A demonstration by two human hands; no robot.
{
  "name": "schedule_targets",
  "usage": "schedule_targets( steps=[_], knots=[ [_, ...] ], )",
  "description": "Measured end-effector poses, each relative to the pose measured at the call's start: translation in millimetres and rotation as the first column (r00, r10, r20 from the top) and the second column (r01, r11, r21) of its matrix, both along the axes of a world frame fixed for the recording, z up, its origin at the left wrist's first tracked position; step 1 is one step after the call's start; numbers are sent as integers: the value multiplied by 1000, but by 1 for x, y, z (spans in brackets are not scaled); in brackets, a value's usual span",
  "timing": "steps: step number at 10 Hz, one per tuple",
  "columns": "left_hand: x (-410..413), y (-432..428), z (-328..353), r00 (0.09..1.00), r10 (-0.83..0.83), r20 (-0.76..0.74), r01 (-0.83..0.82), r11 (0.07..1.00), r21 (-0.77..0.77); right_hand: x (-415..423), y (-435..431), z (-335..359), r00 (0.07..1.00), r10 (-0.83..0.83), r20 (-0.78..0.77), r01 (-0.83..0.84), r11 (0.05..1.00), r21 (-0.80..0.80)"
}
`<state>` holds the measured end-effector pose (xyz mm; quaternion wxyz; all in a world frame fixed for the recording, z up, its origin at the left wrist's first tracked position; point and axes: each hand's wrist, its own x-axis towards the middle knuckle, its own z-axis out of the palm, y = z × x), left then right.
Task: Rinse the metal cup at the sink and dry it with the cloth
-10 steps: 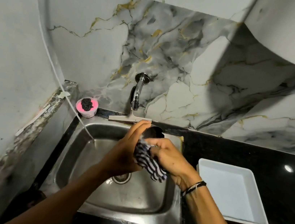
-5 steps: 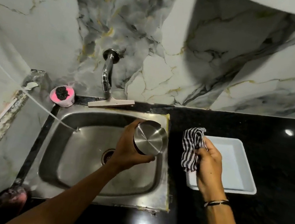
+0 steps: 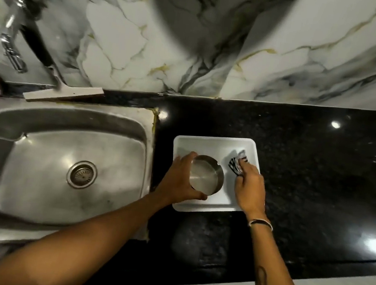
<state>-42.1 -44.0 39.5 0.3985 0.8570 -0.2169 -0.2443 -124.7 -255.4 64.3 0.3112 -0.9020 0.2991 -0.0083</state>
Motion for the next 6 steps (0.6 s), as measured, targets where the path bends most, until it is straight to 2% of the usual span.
schedule_targets(
  steps=[1,2,3,4,5,6],
  knots=[
    [8,-21,-14,993,-76,95,64,990,123,7,-16,-16,979,171,-113,-184,975,-125],
    [20,-32,-32,963,-185,196,123,949,292,8,-29,-47,855,343,-390,-425,894,-145],
    [24,-28,-41,946,-226,231,137,927,349,-3,-27,-64,802,375,-465,-501,846,-183],
    [28,-26,-45,923,-284,258,152,889,432,-12,-23,-70,784,413,-464,-543,818,-189],
    [31,-25,-44,913,-330,240,179,853,491,-8,-21,-64,766,411,-495,-546,822,-162],
    [30,-20,-42,889,-392,237,220,819,530,-7,-7,-50,814,367,-451,-492,848,-197]
  ],
)
